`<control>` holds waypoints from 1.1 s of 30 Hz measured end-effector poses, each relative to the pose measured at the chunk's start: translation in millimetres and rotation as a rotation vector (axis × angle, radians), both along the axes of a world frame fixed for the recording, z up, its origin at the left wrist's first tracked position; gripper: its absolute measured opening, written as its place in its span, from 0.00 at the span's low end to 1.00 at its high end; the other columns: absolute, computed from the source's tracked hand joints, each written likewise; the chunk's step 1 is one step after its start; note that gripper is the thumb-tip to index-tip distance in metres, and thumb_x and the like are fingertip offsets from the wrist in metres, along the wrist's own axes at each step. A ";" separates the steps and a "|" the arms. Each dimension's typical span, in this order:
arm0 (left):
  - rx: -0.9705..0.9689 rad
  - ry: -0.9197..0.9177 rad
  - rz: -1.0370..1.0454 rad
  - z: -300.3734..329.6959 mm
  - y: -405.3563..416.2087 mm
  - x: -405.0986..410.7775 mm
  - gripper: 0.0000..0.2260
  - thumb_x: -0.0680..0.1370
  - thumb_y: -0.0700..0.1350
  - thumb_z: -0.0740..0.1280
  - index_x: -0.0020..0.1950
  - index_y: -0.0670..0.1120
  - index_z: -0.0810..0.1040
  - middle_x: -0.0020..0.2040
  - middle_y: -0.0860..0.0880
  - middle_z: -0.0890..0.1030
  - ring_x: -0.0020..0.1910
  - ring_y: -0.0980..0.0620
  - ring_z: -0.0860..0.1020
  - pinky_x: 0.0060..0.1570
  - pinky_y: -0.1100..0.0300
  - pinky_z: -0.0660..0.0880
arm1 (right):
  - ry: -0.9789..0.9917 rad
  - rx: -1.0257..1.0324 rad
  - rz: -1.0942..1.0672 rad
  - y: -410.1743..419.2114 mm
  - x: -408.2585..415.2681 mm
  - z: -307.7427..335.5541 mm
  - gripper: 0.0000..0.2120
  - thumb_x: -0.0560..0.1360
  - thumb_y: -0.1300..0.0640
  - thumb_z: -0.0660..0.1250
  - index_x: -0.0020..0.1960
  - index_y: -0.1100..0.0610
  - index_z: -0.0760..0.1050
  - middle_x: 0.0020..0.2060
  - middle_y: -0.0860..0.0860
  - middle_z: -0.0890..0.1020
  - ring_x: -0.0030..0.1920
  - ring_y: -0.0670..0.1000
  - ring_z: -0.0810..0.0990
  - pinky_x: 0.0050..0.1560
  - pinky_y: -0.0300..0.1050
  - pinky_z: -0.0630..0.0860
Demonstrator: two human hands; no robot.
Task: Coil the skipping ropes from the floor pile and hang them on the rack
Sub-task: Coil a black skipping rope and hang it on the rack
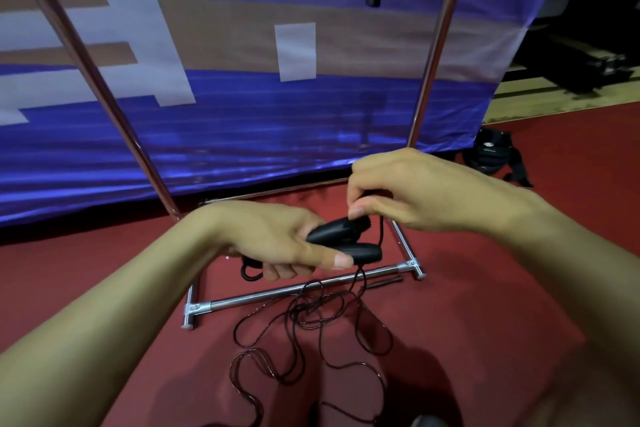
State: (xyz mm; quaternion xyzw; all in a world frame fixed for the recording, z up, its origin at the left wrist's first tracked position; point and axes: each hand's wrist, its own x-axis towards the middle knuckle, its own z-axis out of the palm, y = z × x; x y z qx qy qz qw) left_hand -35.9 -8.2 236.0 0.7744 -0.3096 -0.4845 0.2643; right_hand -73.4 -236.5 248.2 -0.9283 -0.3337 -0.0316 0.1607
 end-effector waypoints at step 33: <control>-0.109 -0.625 0.387 -20.5 11.1 18.4 0.09 0.83 0.52 0.66 0.58 0.50 0.70 0.42 0.49 0.80 0.29 0.51 0.84 0.38 0.45 0.84 | 0.060 -0.126 -0.364 41.1 -23.8 -24.2 0.12 0.85 0.48 0.53 0.51 0.53 0.70 0.34 0.49 0.71 0.34 0.57 0.71 0.35 0.50 0.62</control>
